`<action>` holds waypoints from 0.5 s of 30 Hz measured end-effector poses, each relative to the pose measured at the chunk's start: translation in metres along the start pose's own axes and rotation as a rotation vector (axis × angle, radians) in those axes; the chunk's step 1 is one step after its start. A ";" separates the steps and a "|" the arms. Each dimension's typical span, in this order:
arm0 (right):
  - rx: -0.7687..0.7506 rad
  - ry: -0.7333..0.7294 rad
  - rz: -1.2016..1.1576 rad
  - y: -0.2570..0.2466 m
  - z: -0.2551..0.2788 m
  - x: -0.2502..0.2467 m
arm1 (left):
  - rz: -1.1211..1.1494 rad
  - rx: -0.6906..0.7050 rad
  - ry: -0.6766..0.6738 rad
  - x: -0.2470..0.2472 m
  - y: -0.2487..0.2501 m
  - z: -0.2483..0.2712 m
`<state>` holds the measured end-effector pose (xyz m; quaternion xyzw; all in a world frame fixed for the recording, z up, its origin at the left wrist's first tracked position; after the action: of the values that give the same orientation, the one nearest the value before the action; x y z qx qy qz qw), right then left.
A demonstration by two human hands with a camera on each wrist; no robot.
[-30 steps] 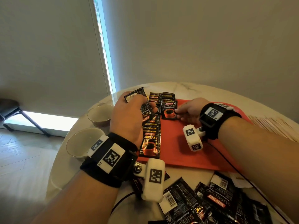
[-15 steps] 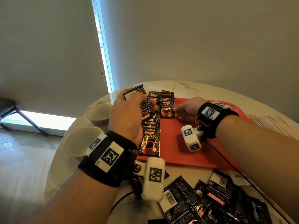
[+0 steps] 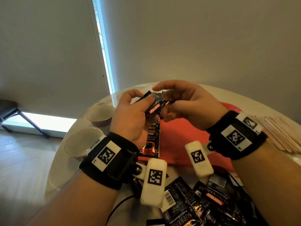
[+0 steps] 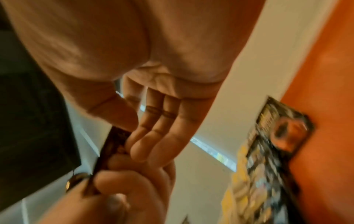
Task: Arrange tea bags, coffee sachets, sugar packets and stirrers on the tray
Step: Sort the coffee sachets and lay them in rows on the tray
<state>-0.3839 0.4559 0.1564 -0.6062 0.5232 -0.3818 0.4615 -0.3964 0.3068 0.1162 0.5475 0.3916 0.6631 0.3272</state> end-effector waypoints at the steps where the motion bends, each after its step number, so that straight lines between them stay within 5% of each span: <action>1: -0.044 0.006 0.069 -0.003 0.000 0.000 | 0.006 -0.025 -0.030 0.003 0.000 0.002; 8: -0.031 0.354 0.128 0.001 -0.014 -0.023 | -0.029 -0.081 -0.095 0.005 -0.003 0.003; 15: 0.181 0.414 -0.076 0.001 -0.015 -0.025 | -0.118 0.043 -0.173 0.008 -0.002 0.002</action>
<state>-0.4021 0.4785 0.1597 -0.4905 0.5472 -0.5605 0.3820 -0.3960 0.3152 0.1183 0.5855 0.4077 0.5845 0.3865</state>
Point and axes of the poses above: each hand's wrist, its own z-axis away from the middle knuckle, its own x-axis out of the palm, y = z × x, the point moved 5 cm from there along -z, towards the middle knuckle, and after that the axes turned 12 degrees about y, right-handed, at the moved point
